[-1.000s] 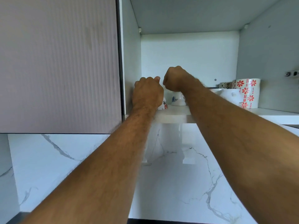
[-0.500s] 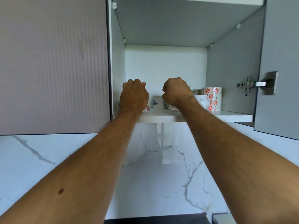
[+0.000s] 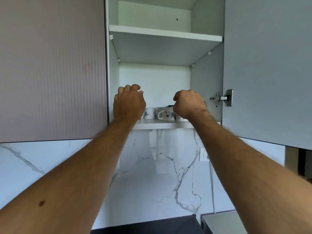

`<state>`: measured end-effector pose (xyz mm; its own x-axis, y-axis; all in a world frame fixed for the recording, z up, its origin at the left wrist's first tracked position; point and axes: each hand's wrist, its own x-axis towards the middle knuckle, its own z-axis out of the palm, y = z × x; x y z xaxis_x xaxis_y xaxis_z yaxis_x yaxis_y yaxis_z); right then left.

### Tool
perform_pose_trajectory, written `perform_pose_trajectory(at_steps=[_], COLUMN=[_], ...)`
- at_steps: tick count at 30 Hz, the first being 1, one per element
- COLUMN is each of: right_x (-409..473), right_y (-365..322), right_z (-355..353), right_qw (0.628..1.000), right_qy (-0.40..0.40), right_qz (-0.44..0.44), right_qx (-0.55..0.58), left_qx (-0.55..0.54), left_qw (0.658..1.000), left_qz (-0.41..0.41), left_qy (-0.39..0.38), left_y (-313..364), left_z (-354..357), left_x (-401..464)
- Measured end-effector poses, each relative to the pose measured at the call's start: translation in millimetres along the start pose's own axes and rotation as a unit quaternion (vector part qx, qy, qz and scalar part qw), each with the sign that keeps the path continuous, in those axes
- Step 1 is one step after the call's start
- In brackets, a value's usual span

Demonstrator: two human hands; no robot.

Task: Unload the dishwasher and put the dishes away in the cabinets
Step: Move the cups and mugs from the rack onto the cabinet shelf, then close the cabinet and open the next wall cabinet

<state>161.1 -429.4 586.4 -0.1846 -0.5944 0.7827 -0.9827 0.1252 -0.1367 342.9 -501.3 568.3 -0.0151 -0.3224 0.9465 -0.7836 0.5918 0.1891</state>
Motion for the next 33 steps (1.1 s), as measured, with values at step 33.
perform_pose_trajectory(at_steps=[33], right_x=[-221.9], right_y=[183.3], right_z=[-275.4], right_qw=[0.992], right_qy=[0.127], right_qz=[-0.001], right_qx=[0.006], left_qx=[0.026], left_qw=[0.996], left_qz=[0.008], left_qy=[-0.085], left_y=[303.0], left_z=[-200.9], left_x=[-157.2])
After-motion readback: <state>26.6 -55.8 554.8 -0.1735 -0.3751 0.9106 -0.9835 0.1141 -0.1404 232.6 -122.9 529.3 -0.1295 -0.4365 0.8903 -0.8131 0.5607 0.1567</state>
